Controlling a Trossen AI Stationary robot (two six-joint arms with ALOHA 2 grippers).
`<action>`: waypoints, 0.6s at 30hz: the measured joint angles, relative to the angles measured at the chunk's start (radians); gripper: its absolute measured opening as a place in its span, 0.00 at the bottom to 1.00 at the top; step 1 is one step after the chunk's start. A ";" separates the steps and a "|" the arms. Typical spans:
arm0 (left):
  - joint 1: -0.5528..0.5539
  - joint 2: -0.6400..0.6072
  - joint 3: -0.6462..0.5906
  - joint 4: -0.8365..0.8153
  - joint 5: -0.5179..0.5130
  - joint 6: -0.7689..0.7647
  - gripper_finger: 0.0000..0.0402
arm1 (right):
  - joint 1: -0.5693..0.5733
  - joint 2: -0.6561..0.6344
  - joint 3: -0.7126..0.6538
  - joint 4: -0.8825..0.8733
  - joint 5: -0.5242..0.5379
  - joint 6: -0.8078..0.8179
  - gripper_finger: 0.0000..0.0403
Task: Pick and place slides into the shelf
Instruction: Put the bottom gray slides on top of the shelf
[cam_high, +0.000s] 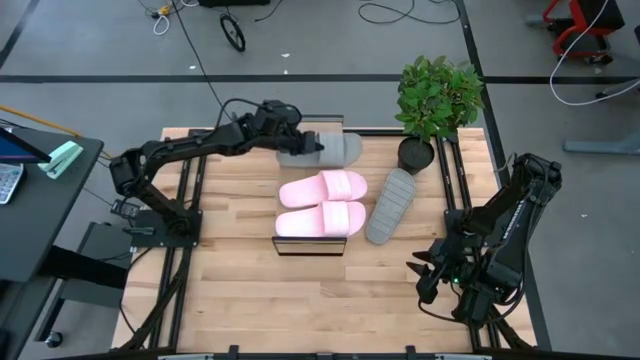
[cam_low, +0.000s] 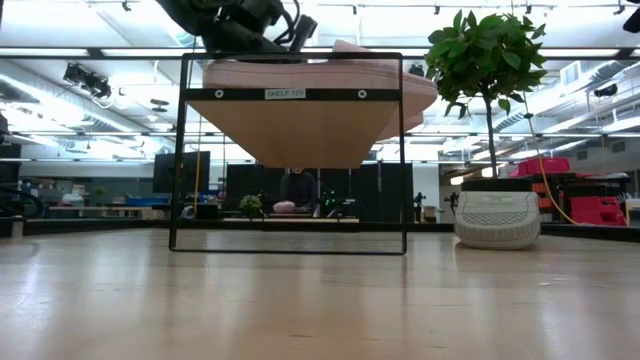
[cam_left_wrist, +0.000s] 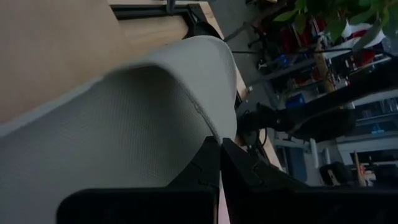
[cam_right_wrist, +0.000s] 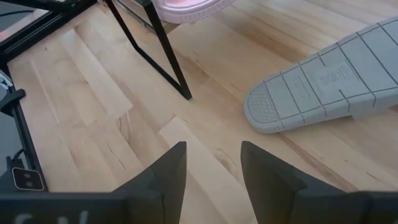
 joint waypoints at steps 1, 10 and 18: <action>0.000 0.000 0.000 0.000 0.000 0.006 0.01 | 0.000 0.000 0.000 0.000 0.003 0.000 0.39; 0.000 0.000 0.000 -0.010 0.013 0.032 0.01 | 0.000 0.000 0.000 0.002 0.005 0.000 0.39; -0.019 -0.001 0.000 -0.057 0.015 0.027 0.01 | 0.000 0.000 0.000 0.002 0.005 -0.005 0.39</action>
